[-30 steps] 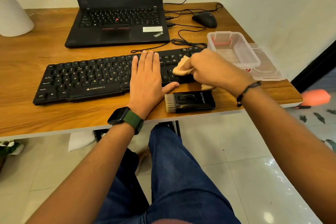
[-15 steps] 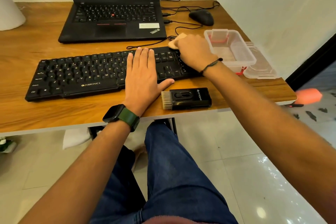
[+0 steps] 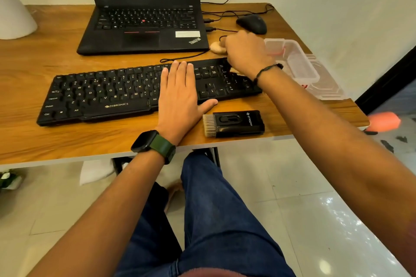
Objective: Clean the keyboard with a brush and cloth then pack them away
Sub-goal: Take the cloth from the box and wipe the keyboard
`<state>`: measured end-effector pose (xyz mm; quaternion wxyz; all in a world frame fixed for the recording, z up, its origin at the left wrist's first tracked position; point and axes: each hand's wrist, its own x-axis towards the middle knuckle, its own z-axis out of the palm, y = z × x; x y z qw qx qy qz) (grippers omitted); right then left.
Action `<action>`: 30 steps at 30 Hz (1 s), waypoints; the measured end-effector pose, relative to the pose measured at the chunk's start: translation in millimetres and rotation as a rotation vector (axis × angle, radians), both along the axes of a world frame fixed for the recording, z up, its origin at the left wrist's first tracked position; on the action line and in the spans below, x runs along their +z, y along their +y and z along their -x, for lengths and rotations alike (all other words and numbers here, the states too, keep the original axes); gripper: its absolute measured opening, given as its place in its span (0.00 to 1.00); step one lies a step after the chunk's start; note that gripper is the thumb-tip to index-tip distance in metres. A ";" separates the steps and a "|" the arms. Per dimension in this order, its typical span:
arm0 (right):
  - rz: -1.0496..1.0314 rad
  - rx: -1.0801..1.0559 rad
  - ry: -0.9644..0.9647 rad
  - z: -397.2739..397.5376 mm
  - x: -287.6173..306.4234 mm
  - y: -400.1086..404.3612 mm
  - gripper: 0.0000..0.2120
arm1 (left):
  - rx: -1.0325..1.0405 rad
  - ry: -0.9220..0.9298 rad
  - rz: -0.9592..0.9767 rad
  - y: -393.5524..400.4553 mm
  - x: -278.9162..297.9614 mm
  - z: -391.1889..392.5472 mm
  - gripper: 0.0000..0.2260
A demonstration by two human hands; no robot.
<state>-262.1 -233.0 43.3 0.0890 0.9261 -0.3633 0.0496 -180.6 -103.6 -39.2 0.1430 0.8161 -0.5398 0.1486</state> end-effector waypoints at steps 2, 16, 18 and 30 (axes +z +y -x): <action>-0.019 0.027 0.071 -2.8 -13.6 2.8 0.17 | 0.000 0.005 0.008 0.7 -0.1 -0.1 0.41; -0.271 0.039 -0.215 27.0 11.6 7.7 0.19 | -0.003 0.009 0.002 1.2 0.4 0.5 0.41; -0.160 0.008 -0.035 21.1 5.8 13.0 0.19 | 0.006 0.016 0.001 1.8 0.0 0.9 0.41; -0.306 0.184 -0.142 4.0 2.4 48.9 0.18 | 0.002 0.031 0.096 2.5 -5.0 -3.0 0.40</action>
